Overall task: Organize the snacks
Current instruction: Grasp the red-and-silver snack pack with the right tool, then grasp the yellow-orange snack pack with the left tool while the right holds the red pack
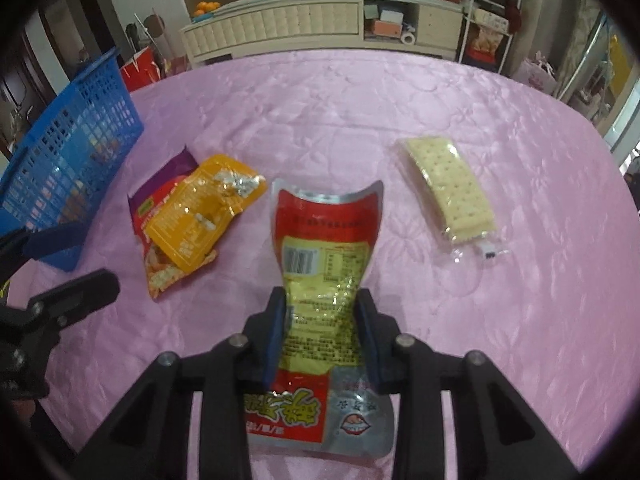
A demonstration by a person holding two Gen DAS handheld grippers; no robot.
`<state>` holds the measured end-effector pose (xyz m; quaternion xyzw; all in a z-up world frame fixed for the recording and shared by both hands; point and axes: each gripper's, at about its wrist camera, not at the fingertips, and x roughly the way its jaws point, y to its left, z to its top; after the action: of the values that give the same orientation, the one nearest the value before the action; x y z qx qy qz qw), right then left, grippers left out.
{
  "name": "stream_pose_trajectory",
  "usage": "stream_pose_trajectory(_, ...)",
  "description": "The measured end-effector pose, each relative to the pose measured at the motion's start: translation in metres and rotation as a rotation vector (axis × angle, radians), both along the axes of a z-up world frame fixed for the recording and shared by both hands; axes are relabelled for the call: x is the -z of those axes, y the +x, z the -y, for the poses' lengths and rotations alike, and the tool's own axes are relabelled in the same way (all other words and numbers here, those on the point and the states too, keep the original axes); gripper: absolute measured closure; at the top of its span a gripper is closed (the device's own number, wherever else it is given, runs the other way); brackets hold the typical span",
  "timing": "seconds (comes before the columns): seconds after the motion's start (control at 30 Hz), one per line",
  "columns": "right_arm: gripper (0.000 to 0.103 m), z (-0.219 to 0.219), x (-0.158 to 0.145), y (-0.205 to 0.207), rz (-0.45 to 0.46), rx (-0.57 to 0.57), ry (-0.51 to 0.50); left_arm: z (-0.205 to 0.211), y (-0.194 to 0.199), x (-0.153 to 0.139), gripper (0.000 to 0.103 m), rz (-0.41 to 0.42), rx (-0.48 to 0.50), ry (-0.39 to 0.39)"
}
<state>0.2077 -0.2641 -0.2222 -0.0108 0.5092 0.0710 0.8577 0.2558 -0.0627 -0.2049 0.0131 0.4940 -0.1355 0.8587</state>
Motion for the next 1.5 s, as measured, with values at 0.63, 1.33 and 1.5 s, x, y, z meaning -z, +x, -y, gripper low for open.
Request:
stream_pose_trajectory(0.63,0.063,0.013,-0.004,0.022,0.037,0.036,0.056,0.034,0.064,0.029,0.021,-0.066,0.112,0.037)
stream_pose_trajectory(1.33,0.063,0.036,-0.006,0.025,0.041,0.072,0.108,0.075,0.07,0.037,0.048,-0.027,0.199,0.203)
stream_pose_trajectory(1.5,0.063,0.033,-0.014,0.015,0.054,0.061,0.102,0.063,0.053,0.019,0.068,0.007,0.189,0.153)
